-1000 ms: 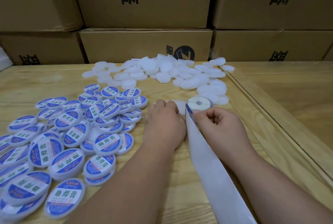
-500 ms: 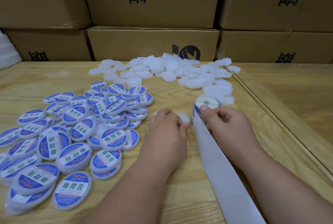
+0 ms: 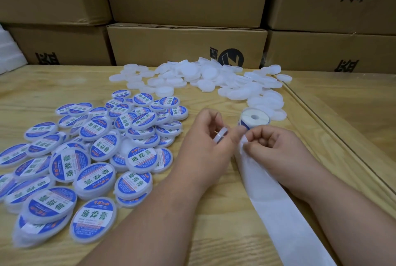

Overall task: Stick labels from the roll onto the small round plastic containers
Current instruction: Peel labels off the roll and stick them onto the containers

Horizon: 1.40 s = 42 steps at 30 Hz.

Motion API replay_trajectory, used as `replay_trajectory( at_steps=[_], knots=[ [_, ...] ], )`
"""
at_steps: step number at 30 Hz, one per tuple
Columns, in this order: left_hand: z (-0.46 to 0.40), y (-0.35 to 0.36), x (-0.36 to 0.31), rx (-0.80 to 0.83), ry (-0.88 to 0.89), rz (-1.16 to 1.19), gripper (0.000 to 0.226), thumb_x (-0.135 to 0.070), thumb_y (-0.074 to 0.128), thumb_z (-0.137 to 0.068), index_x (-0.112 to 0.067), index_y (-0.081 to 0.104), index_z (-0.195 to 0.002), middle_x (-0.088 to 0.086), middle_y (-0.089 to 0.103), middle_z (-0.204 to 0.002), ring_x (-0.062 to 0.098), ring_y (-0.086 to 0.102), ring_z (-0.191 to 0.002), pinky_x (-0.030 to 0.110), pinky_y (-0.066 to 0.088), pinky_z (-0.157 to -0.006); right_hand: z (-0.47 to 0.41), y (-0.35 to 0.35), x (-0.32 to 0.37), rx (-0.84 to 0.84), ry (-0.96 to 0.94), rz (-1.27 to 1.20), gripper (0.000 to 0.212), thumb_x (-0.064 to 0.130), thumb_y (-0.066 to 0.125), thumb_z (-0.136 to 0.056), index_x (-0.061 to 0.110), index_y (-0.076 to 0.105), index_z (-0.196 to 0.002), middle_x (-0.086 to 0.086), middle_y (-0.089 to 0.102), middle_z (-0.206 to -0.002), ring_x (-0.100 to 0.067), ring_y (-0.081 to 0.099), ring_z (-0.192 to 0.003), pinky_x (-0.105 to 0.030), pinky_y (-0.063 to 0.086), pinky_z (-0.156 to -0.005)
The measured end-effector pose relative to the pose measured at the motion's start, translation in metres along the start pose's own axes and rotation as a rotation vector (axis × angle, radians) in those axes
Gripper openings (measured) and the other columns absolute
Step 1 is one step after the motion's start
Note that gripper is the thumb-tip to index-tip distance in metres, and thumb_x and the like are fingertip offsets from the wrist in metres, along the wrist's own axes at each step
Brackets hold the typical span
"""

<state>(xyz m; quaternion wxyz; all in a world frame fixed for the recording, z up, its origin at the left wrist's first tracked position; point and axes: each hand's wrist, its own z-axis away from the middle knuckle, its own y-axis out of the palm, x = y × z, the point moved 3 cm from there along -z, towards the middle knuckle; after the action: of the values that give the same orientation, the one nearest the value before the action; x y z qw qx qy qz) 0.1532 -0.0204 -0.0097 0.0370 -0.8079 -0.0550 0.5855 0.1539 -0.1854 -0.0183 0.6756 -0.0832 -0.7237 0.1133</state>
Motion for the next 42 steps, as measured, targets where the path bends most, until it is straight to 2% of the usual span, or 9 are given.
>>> replay_trajectory(
  at_steps=[1, 3, 7, 10, 16, 22, 31, 36, 42],
  knots=[
    [-0.001, 0.001, 0.001, 0.038, -0.007, -0.012, 0.028, -0.047, 0.075, -0.076, -0.038, 0.050, -0.085, -0.014, 0.068, -0.079, 0.007, 0.058, -0.064, 0.020, 0.047, -0.058, 0.001, 0.000, 0.002, 0.012, 0.004, -0.019, 0.002, 0.016, 0.070, -0.085, 0.016, 0.072, -0.085, 0.005, 0.053, -0.061, -0.012, 0.041, -0.057, -0.019, 0.034, -0.048],
    [-0.001, 0.002, 0.002, 0.090, -0.037, -0.065, 0.030, -0.039, 0.080, -0.080, -0.044, 0.053, -0.094, -0.019, 0.070, -0.086, -0.001, 0.059, -0.068, 0.012, 0.043, -0.057, 0.002, 0.000, 0.004, 0.054, 0.014, -0.048, 0.016, 0.027, 0.068, -0.077, 0.017, 0.074, -0.088, -0.003, 0.059, -0.069, -0.018, 0.045, -0.066, -0.027, 0.036, -0.057],
    [-0.002, 0.002, 0.004, 0.101, -0.067, -0.116, 0.029, -0.038, 0.080, -0.083, -0.047, 0.057, -0.099, -0.026, 0.069, -0.094, -0.006, 0.062, -0.080, 0.007, 0.042, -0.061, 0.003, 0.000, 0.007, 0.080, 0.013, -0.070, 0.018, 0.031, 0.068, -0.077, 0.017, 0.074, -0.086, -0.013, 0.060, -0.078, -0.022, 0.046, -0.075, -0.037, 0.036, -0.070],
    [-0.002, 0.002, 0.004, 0.098, -0.066, -0.113, 0.027, -0.037, 0.078, -0.085, -0.049, 0.058, -0.099, -0.024, 0.070, -0.092, -0.004, 0.065, -0.081, 0.009, 0.045, -0.063, 0.003, 0.001, 0.006, 0.081, 0.004, -0.061, 0.006, 0.018, 0.069, -0.090, 0.016, 0.074, -0.088, -0.009, 0.055, -0.073, -0.023, 0.040, -0.072, -0.032, 0.034, -0.063],
    [-0.002, 0.002, 0.006, 0.084, -0.067, -0.114, 0.025, -0.028, 0.073, -0.089, -0.046, 0.060, -0.100, -0.020, 0.071, -0.092, -0.002, 0.066, -0.077, 0.007, 0.045, -0.063, 0.006, 0.001, 0.011, 0.088, 0.031, -0.023, 0.021, 0.005, 0.056, -0.095, 0.015, 0.075, -0.094, -0.012, 0.055, -0.076, -0.025, 0.039, -0.071, -0.035, 0.032, -0.065],
    [-0.005, 0.003, 0.007, 0.049, -0.098, -0.080, 0.020, -0.026, 0.069, -0.090, -0.044, 0.064, -0.097, -0.022, 0.070, -0.088, -0.004, 0.060, -0.066, 0.012, 0.042, -0.059, 0.007, -0.001, 0.014, 0.069, 0.079, -0.032, 0.034, 0.000, 0.048, -0.093, 0.019, 0.077, -0.092, -0.007, 0.058, -0.069, -0.018, 0.045, -0.058, -0.025, 0.036, -0.051],
    [-0.004, 0.003, 0.005, 0.050, -0.101, -0.131, 0.024, -0.031, 0.080, -0.083, -0.042, 0.063, -0.095, -0.020, 0.071, -0.088, -0.002, 0.064, -0.078, 0.006, 0.044, -0.062, 0.006, 0.000, 0.014, 0.091, 0.042, -0.016, 0.034, 0.007, 0.053, -0.092, 0.027, 0.080, -0.098, -0.014, 0.077, -0.090, -0.017, 0.060, -0.073, -0.033, 0.044, -0.070],
    [-0.004, 0.003, 0.006, 0.025, -0.092, -0.132, 0.021, -0.025, 0.070, -0.087, -0.043, 0.063, -0.094, -0.028, 0.067, -0.087, -0.003, 0.063, -0.071, 0.007, 0.042, -0.058, 0.006, 0.001, 0.012, 0.102, 0.039, -0.033, 0.031, 0.020, 0.055, -0.078, 0.028, 0.080, -0.096, -0.015, 0.069, -0.086, -0.021, 0.055, -0.074, -0.036, 0.042, -0.071],
    [-0.006, -0.006, 0.005, -0.154, -0.122, 0.006, 0.021, -0.025, 0.053, -0.080, -0.042, 0.064, -0.085, -0.017, 0.065, -0.067, 0.011, 0.055, -0.052, 0.020, 0.042, -0.047, 0.004, -0.003, 0.011, 0.034, 0.063, -0.080, 0.041, 0.000, 0.046, -0.091, 0.027, 0.077, -0.091, 0.003, 0.077, -0.085, -0.009, 0.067, -0.071, -0.024, 0.050, -0.064]
  ],
)
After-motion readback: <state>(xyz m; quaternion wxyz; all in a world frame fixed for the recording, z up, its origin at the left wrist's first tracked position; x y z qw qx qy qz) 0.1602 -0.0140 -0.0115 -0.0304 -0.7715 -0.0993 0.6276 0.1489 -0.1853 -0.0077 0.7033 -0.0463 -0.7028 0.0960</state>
